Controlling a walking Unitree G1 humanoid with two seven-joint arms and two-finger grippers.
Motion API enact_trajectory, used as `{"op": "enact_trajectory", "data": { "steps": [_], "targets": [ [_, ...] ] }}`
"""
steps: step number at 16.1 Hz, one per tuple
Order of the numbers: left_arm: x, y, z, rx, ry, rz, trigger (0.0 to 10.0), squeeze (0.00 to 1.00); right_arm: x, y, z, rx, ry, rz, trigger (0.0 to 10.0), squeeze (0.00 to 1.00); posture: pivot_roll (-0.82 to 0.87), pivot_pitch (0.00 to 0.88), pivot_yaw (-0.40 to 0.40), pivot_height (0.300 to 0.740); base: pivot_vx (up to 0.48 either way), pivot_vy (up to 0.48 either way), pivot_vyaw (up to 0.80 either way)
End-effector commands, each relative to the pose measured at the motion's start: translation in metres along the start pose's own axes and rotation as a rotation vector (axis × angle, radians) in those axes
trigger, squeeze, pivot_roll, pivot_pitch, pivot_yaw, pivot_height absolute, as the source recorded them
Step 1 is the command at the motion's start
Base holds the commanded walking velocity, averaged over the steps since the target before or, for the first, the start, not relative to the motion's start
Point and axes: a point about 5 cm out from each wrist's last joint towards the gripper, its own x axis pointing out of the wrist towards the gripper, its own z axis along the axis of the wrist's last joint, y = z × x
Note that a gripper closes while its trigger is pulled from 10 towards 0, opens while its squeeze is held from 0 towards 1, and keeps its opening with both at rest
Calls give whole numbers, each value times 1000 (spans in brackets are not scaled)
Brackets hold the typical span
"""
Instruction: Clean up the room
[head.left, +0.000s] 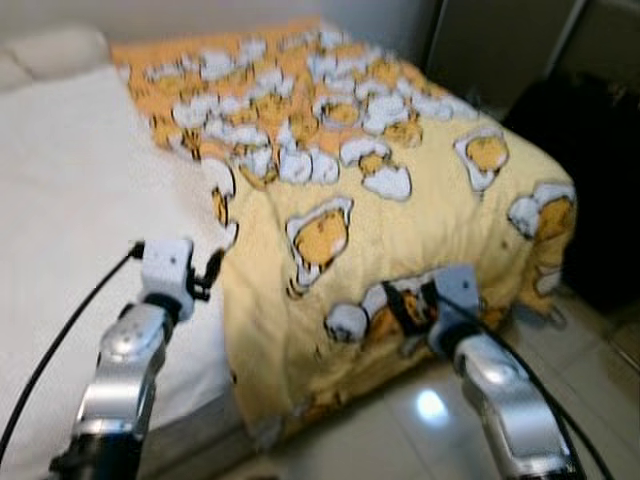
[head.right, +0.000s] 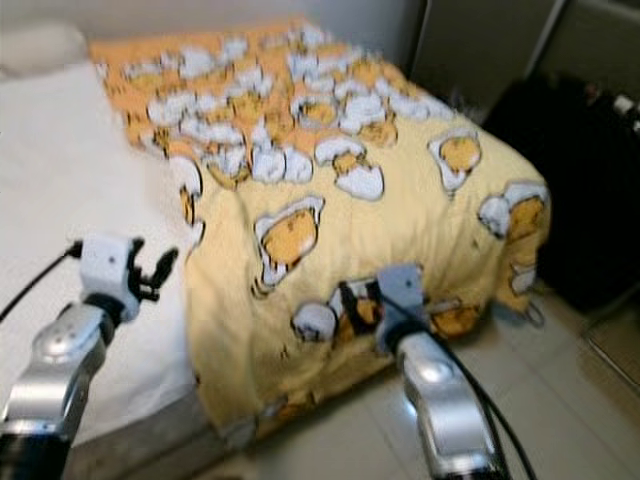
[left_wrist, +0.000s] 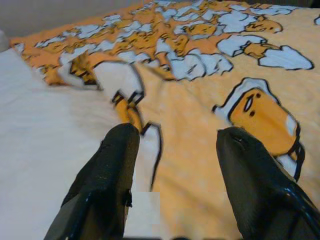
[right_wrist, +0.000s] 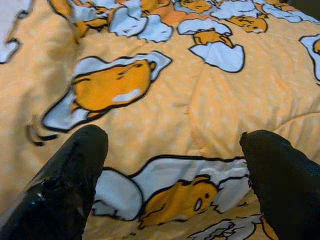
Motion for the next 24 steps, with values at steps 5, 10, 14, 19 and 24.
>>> {"op": "enact_trajectory", "data": {
  "steps": [5, 10, 14, 19, 24],
  "targets": [
    [17, -2, -17, -81, 119, -105, 10000, 1000, -4, -10, 1, -45, 28, 57, 10000, 0, 55, 0, 4, 740, 0, 0, 0],
    [40, 5, -25, -92, 237, -90, 10000, 0, -5, -12, 13, -62, 20, 264, 10000, 0, 82, 0, -14, 740, 0, 0, 0],
    [50, -3, -43, -93, 350, -115, 10000, 0, -27, -13, 21, -90, 42, 504, 10000, 0, 21, 0, 44, 740, 0, 0, 0],
    [50, -19, -61, -119, 426, -154, 10000, 0, -58, -14, 23, -72, 103, 599, 10000, 0, -65, 0, 42, 740, 0, 0, 0],
    [42, -50, -82, -125, 502, -218, 10000, 0, -77, -8, 19, -67, 165, 613, 10000, 0, -123, 29, 63, 740, 0, 0, 0]
  ]
}}
